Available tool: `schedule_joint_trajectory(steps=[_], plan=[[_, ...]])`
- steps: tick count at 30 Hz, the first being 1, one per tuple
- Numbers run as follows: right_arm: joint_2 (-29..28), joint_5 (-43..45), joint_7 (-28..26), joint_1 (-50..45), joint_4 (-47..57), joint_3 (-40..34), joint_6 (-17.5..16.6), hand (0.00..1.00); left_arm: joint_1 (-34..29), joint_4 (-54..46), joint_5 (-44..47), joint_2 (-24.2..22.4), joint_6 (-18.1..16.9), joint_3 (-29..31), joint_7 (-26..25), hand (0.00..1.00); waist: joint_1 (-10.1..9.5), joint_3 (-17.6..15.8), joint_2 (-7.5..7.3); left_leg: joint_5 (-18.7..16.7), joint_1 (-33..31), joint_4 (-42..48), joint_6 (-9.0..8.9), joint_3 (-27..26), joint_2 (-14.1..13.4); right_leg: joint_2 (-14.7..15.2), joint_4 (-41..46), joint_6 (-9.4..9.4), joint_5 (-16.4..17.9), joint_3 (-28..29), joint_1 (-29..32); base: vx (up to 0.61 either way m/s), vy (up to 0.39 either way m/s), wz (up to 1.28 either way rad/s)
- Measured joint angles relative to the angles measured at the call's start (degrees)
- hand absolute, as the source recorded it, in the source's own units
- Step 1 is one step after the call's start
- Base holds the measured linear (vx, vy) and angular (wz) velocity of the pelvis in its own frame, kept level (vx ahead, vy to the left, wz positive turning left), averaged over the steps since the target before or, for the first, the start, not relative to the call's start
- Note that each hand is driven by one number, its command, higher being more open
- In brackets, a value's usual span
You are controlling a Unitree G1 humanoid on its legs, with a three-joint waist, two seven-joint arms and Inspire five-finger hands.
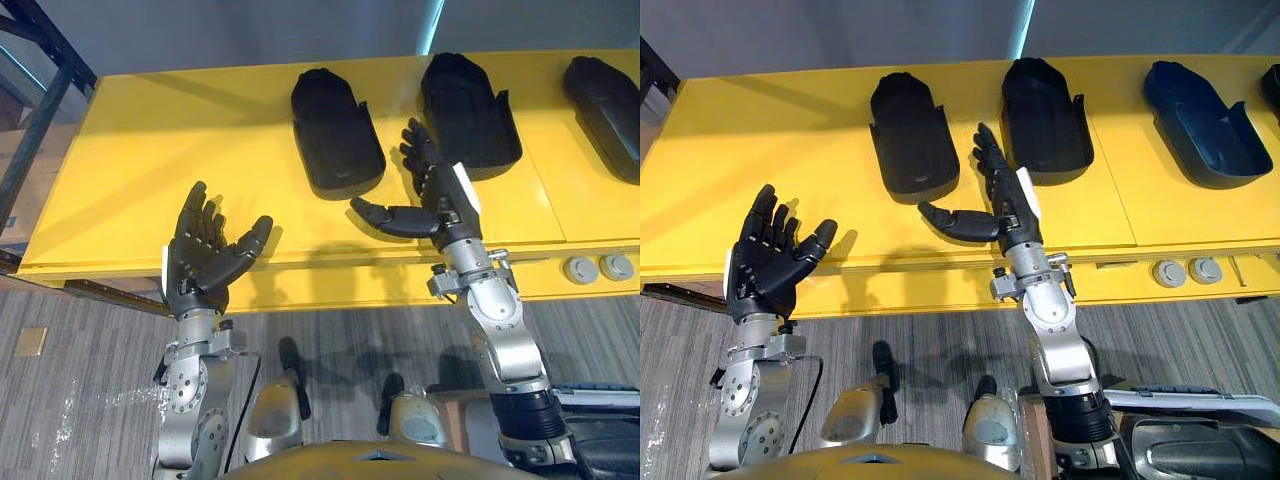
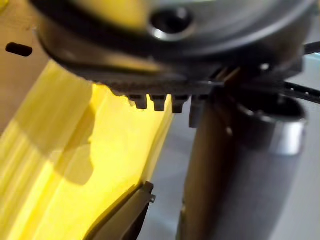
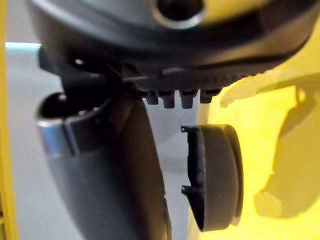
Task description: Walk over and take three plastic housings, then place them on the shelf
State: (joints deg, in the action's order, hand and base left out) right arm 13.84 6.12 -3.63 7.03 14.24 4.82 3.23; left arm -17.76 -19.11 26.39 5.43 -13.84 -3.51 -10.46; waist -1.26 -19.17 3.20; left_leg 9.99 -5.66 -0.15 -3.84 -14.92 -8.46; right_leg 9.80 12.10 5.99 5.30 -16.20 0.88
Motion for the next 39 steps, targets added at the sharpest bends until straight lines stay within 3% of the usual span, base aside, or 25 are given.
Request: schedule_joint_trajectory(steps=[11, 23, 29, 34, 39], plan=[[0.01, 3.98, -6.12, 0.96, -1.18, 5.8, 1.51, 1.0, 0.49, -0.02, -0.03, -0.01, 0.0, 0.07, -0.57, 1.0, -0.05, -1.07, 0.16, -0.14, -0.01, 0.18, -0.22, 1.0, -0.01, 0.2, 2.02, -0.2, 1.77, -0.87, 0.19, 0.01, -0.017, 0.04], [-0.55, 4.26, -3.93, 3.31, -1.86, 8.91, 1.13, 1.0, 2.01, -0.29, -0.09, -0.14, 0.0, 0.06, -1.08, 1.0, -0.03, -2.16, 0.43, -0.02, -1.1, 1.0, 0.05, 1.33, 0.06, 0.66, 4.16, -0.35, 2.88, -1.02, 1.69, 0.0, -0.004, 0.01], [-1.06, 1.47, 0.15, 3.24, -2.45, 8.44, -1.24, 1.0, 1.96, -0.28, -0.14, -0.54, 0.0, 0.01, -1.69, 1.0, -0.09, -2.18, 0.42, -0.01, -1.08, 0.99, 0.07, 1.38, 0.31, 1.01, 4.85, -0.3, 3.23, -1.13, 1.89, 0.0, 0.0, 0.0], [-1.6, 0.96, 0.23, 3.22, -1.81, 6.7, -7.8, 1.0, 1.97, -0.28, -0.28, -0.56, -0.01, -0.01, -1.81, 1.0, -0.02, -2.17, 0.42, -0.01, -0.89, 0.97, 0.1, 1.38, 0.44, 1.13, 4.86, -0.22, 3.19, -1.1, 1.73, 0.0, 0.0, 0.0], [-1.84, 1.02, -1.13, 2.8, 4.23, 6.36, -10.85, 1.0, 2.24, -0.46, -5.05, -0.44, -0.03, 0.14, -1.95, 1.0, 0.09, -2.15, 0.45, -0.01, -0.74, 0.97, 0.1, 1.36, 0.45, 1.14, 4.87, -0.21, 3.19, -1.03, 1.63, 0.0, 0.0, 0.0]])
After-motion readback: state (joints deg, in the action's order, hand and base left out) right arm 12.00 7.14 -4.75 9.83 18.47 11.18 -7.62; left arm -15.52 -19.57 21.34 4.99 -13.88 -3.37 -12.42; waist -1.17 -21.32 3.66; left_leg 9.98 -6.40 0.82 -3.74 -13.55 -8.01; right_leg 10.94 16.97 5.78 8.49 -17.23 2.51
